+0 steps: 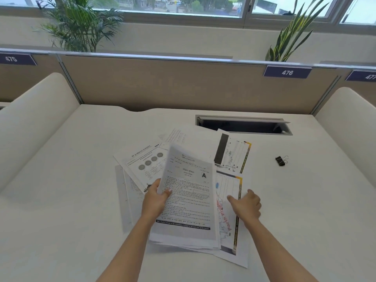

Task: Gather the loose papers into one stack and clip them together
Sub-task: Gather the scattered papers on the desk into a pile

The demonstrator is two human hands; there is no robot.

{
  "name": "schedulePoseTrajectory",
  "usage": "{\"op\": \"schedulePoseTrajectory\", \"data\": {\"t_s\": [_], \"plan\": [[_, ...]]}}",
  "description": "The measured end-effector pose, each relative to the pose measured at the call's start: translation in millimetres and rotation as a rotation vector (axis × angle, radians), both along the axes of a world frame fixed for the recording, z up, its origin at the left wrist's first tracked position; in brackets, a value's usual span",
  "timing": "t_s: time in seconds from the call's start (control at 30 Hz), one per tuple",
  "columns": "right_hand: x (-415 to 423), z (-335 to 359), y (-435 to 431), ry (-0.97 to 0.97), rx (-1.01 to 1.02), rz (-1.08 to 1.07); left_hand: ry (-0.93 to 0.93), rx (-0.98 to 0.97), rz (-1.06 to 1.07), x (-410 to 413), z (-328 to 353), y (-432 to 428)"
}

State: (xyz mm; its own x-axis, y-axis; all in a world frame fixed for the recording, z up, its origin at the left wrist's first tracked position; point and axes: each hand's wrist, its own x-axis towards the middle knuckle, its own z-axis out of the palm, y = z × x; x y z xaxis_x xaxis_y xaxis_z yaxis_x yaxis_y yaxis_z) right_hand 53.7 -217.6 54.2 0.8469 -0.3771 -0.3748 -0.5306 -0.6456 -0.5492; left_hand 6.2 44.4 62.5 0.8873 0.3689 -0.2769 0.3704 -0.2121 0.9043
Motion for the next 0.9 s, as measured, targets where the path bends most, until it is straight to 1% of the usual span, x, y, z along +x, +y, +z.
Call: {"op": "schedulePoseTrajectory", "data": {"t_s": [0.1, 0.23, 0.3, 0.4, 0.53, 0.6, 0.7, 0.8, 0.9], "plan": [[0, -1, -1, -0.020, 0.066, 0.032, 0.044, 0.099, -0.074, 7, 0, -17], [0, -1, 0, -0.054, 0.168, 0.063, 0.100, 0.144, -0.181, 14, -4, -39], [0, -1, 0, -0.061, 0.166, 0.060, 0.118, 0.144, -0.226, 15, -9, -49], [-4, -2, 2, -0.066, 0.094, 0.046, 0.140, 0.203, -0.259, 15, -14, -64], [-8, -5, 3, -0.100, 0.117, 0.104, 0.230, 0.303, -0.315, 16, -12, -78], [-8, -5, 2, -0.105, 0.118, 0.111, 0.247, 0.262, -0.306, 18, -9, -82], [-9, -5, 1, -0.112, 0.108, 0.118, 0.211, 0.145, -0.247, 21, -9, -80], [-11, -7, -1, -0.133, 0.109, 0.114, 0.172, -0.034, -0.147, 21, -5, -76], [-14, -9, -3, -0.157, 0.120, 0.112, 0.198, -0.209, -0.091, 17, -3, -77]]}}
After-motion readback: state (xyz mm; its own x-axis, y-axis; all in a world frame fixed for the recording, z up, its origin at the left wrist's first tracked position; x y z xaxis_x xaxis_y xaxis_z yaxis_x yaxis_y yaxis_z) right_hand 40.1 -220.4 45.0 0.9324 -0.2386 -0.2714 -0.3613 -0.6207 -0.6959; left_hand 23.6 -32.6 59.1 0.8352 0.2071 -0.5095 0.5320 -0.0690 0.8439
